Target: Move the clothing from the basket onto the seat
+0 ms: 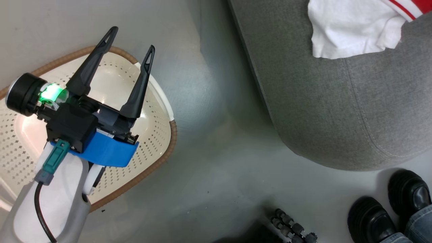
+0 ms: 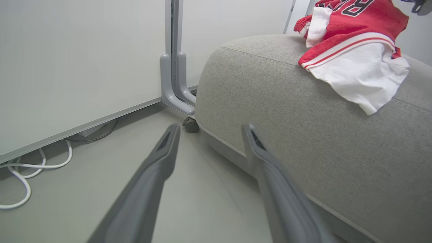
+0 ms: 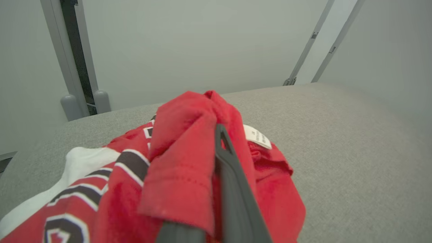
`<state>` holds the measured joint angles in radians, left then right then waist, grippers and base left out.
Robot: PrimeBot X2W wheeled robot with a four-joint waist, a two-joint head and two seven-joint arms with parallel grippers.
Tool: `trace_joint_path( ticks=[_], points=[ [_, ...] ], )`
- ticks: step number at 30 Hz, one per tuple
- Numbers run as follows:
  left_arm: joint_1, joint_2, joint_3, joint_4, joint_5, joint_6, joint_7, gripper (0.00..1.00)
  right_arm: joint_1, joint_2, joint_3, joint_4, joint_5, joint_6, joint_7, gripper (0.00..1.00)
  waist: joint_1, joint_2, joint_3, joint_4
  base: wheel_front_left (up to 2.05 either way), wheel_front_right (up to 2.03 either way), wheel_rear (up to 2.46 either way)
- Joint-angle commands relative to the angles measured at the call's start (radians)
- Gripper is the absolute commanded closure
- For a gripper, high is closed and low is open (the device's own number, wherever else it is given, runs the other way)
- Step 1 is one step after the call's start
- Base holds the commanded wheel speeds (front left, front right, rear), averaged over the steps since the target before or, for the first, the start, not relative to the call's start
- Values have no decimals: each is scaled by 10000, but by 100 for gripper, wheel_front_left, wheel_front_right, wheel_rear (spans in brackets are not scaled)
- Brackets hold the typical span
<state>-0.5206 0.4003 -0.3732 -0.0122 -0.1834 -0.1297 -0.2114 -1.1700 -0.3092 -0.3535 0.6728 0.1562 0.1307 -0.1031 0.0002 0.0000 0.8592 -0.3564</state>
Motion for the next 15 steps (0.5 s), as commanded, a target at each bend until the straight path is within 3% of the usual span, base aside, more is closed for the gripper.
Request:
trace_joint_path(
  ticks=[1,9,11,12,13,14,15],
  points=[
    [-195,47,-35,-1,53,9,9,0,69,-4,46,236,-190,1,-177,100,-2,0,2,77,0,0,0],
    [-194,-15,-105,173,45,159,-135,0,-135,-107,128,1283,-402,1,-733,100,-2,0,-148,217,0,0,0],
    [-208,-60,-134,262,10,168,-200,0,-187,-122,197,1438,-465,1,-848,68,-2,0,-205,256,0,0,0],
    [-213,-80,-141,305,-11,169,-213,0,-176,-133,233,1496,-479,1,-878,37,-2,0,-243,274,0,0,0],
    [-220,-107,-157,355,-15,167,-231,0,-172,-147,284,1569,-508,1,-949,14,-2,0,-291,297,0,0,0],
    [-220,-107,-157,355,-15,167,-231,0,-172,-147,284,1569,-508,1,-949,14,-2,0,-291,297,0,0,0],
    [-226,-136,-182,409,-24,165,-259,0,-166,-167,328,1632,-538,1,-978,0,-2,0,-339,322,0,0,0]
  ],
)
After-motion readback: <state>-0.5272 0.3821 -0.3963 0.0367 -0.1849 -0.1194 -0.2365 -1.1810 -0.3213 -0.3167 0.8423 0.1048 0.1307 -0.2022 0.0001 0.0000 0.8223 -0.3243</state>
